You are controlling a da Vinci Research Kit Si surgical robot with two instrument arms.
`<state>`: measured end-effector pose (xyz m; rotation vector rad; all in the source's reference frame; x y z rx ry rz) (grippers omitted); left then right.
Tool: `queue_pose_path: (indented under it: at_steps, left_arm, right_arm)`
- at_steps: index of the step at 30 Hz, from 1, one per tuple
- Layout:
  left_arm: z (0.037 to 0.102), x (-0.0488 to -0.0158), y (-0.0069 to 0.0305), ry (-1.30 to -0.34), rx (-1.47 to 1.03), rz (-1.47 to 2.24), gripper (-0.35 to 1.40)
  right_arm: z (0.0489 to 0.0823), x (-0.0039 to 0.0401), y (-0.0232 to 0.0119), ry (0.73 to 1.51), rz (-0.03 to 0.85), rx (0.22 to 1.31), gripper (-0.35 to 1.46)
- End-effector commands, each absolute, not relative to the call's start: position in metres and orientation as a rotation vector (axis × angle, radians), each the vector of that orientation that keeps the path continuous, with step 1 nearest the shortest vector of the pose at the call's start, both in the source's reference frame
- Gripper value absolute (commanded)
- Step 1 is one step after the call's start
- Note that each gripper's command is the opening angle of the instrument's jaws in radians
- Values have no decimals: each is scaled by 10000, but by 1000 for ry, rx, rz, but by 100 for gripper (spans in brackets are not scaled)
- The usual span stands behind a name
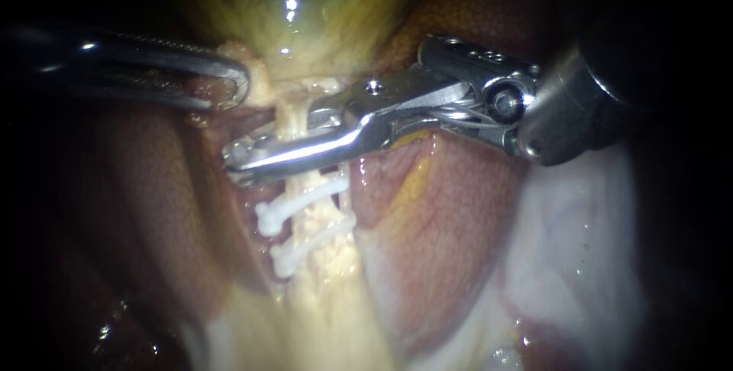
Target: Clipping third clip left tube
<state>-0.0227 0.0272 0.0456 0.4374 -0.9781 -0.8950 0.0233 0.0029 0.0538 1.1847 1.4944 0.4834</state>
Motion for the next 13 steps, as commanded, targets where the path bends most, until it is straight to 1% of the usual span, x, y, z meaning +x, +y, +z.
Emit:
queue_pose_path:
  at_steps: [1,13]
  left_arm:
    - [456,-227,272,-978,438,-895,-35]
    - [456,-227,272,-978,438,-895,-35]
  right_arm:
    - [537,235,27,1497,479,1188,-35]
    - [537,237,27,1497,477,1189,-35]
